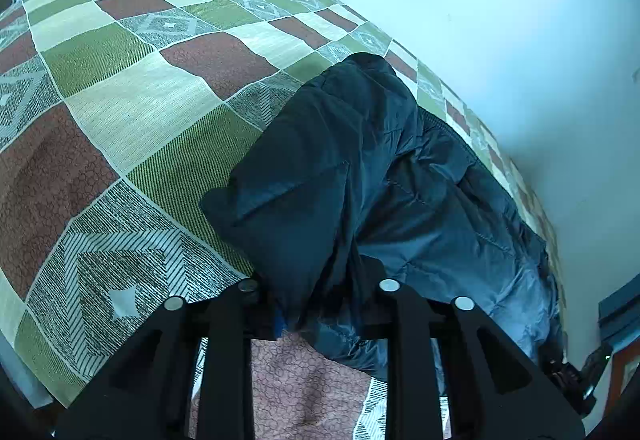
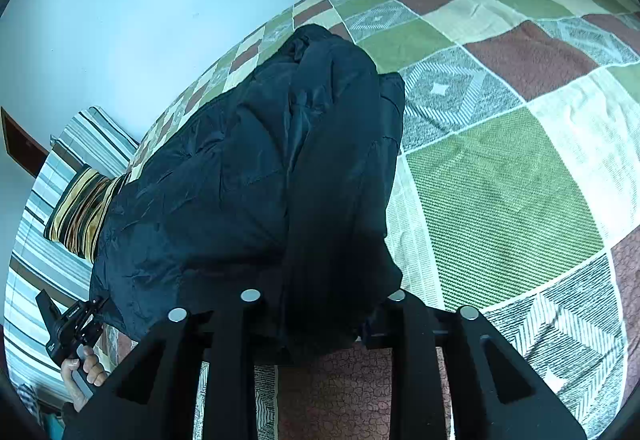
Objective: Fold large clothes
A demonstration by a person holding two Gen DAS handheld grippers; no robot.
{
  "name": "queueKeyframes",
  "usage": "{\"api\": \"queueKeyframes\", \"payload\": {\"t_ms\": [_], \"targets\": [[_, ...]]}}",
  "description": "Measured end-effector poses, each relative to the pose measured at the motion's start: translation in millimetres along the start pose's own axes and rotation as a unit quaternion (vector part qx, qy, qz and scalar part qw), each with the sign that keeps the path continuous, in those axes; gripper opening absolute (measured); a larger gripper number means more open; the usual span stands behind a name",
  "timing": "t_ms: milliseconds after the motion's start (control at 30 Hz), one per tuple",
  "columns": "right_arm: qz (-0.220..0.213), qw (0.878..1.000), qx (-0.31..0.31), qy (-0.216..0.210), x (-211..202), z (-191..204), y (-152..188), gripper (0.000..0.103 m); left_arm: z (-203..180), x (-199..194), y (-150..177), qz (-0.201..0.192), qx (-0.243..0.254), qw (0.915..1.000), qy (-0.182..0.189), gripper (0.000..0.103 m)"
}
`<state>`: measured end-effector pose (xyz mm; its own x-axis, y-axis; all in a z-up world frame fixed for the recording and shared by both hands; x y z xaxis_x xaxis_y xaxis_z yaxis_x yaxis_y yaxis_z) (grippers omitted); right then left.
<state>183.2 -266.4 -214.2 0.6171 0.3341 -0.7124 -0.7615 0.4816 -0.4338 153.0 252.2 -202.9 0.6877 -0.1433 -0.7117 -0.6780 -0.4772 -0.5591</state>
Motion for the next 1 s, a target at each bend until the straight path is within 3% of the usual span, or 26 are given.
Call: {"api": "queueKeyframes", "payload": {"t_ms": [100, 233, 367, 533, 633, 767, 1000], "targets": [[0.001, 1.000, 0.002, 0.007, -7, -4, 3, 0.037, 3, 1, -1, 0.002, -0.002, 1.0000, -0.004, 0.033], [-0.005, 1.000, -0.006, 0.024, -21, -8, 6, 0.044, 11, -5, 1, 0.005, -0.005, 0.9999, -0.013, 0.053], [-0.024, 0.997, -0.024, 0.063, -40, -10, 3, 0.046, 21, -20, -2, -0.001, -0.001, 0.9997, -0.025, 0.061], [-0.080, 0.988, -0.061, 0.121, -72, 0, -8, 0.046, 31, -39, -14, -0.005, 0.023, 0.9983, -0.053, 0.066], [-0.097, 0.986, -0.081, 0.112, -79, 23, -13, 0.046, 31, -49, -26, -0.010, 0.036, 0.9969, -0.069, 0.066], [-0.073, 0.986, -0.126, 0.076, -56, 69, -13, 0.046, 21, -53, -49, -0.021, 0.073, 0.9941, -0.078, 0.073], [-0.023, 0.984, -0.177, 0.008, 1, 157, -1, 0.046, 0, -16, -76, 0.021, 0.135, 0.9888, -0.060, 0.074]]}}
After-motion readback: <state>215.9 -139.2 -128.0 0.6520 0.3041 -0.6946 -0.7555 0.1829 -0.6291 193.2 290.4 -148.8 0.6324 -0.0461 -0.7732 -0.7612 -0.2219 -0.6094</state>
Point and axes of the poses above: each gripper's, at about its wrist camera, not at the fingertips, and x roughly the way its jaws point, z to its left, y to its underside, the point moved 8 cm from there along x, roughly the way its jaws point, and after that the axes turned 4 degrees about x, right-handed, at the moved point
